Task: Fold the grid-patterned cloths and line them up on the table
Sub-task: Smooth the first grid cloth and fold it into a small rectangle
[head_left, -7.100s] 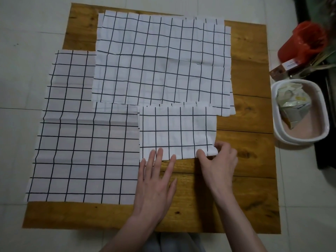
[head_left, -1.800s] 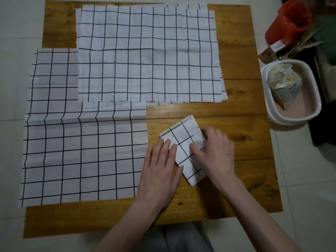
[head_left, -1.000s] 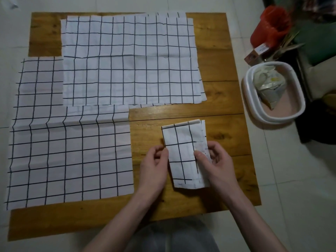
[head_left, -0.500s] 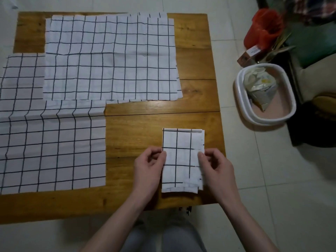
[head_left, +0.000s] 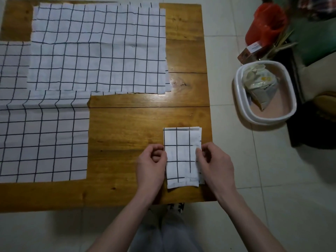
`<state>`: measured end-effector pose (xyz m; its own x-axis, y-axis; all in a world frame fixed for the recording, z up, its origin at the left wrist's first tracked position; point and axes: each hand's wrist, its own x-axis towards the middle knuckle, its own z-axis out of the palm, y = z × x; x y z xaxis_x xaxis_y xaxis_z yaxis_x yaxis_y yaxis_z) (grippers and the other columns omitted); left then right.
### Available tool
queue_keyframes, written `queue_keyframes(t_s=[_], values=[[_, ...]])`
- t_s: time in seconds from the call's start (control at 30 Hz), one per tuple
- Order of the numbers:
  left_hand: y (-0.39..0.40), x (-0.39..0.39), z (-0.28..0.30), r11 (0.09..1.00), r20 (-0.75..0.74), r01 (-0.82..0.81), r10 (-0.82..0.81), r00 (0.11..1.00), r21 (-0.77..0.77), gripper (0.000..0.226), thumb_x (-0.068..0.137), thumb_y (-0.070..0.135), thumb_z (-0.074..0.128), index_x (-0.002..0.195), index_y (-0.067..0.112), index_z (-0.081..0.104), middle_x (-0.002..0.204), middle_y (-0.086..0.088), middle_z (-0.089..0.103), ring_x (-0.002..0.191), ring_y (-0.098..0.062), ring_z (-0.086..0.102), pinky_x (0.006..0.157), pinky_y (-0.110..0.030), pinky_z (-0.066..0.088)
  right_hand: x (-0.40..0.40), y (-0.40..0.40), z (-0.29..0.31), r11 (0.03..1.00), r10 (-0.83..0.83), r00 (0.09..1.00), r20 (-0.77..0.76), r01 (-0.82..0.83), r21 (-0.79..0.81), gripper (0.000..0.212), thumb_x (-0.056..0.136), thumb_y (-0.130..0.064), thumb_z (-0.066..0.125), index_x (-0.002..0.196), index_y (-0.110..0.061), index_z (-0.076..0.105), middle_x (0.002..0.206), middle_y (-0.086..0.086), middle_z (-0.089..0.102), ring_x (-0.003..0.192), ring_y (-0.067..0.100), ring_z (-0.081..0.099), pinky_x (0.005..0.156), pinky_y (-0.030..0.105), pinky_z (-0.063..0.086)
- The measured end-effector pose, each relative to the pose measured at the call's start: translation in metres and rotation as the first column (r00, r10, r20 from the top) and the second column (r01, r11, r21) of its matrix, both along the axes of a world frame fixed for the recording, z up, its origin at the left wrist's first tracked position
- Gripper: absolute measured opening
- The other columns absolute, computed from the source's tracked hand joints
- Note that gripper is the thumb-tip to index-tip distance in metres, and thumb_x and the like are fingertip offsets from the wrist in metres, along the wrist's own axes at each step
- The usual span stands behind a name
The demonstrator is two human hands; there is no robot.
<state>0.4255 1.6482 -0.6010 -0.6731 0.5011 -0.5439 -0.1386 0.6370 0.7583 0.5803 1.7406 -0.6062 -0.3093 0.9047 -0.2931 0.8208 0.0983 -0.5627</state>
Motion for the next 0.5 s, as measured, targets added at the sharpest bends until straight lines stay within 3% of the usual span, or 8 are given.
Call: queue_keyframes(t_s=[0.1, 0.27, 0.4, 0.5], values=[[0.001, 0.003, -0.004, 0.999, -0.106, 0.041, -0.044, 0.993, -0.029, 0.017, 0.097, 0.016, 0.069, 0.102, 0.031, 0.068, 0.088, 0.014, 0.070, 0.079, -0.002, 0.067, 0.070, -0.021, 0.061, 0.000, 0.002, -0.006, 0.996, 0.041, 0.998, 0.058, -0.045, 0.079, 0.018, 0.101, -0.037, 0.060, 0.088, -0.024, 0.057, 0.078, -0.013, 0.058, 0.071, 0.004, 0.055, 0.059, 0.021, 0.044], [0.001, 0.006, -0.004, 0.988, -0.270, 0.153, -0.157, 0.950, -0.036, 0.019, 0.095, 0.015, 0.070, 0.101, 0.031, 0.063, 0.093, 0.014, 0.063, 0.082, -0.002, 0.063, 0.071, -0.022, 0.059, -0.001, -0.001, -0.012, 0.986, 0.046, 0.995, 0.087, -0.060, 0.156, 0.015, 0.098, -0.037, 0.064, 0.095, -0.026, 0.054, 0.085, -0.009, 0.057, 0.074, 0.011, 0.053, 0.065, 0.032, 0.052], [0.003, 0.005, -0.007, 0.972, -0.335, 0.210, -0.232, 0.913, -0.102, 0.019, 0.093, 0.014, 0.071, 0.103, 0.028, 0.062, 0.092, 0.015, 0.059, 0.080, -0.002, 0.059, 0.069, -0.025, 0.055, -0.001, 0.001, -0.013, 0.991, 0.006, 0.993, 0.120, -0.022, 0.132, 0.023, 0.096, -0.039, 0.068, 0.108, -0.024, 0.056, 0.096, -0.009, 0.056, 0.082, 0.012, 0.057, 0.072, 0.037, 0.056], [0.005, 0.007, -0.004, 0.963, -0.336, 0.219, -0.260, 0.905, -0.155, 0.022, 0.094, 0.017, 0.071, 0.106, 0.031, 0.058, 0.095, 0.017, 0.057, 0.082, 0.002, 0.057, 0.066, -0.018, 0.049, -0.001, 0.003, -0.006, 0.995, -0.007, 0.994, 0.111, -0.003, 0.096, 0.024, 0.097, -0.043, 0.065, 0.111, -0.025, 0.056, 0.097, -0.010, 0.056, 0.085, 0.010, 0.056, 0.076, 0.040, 0.057]])
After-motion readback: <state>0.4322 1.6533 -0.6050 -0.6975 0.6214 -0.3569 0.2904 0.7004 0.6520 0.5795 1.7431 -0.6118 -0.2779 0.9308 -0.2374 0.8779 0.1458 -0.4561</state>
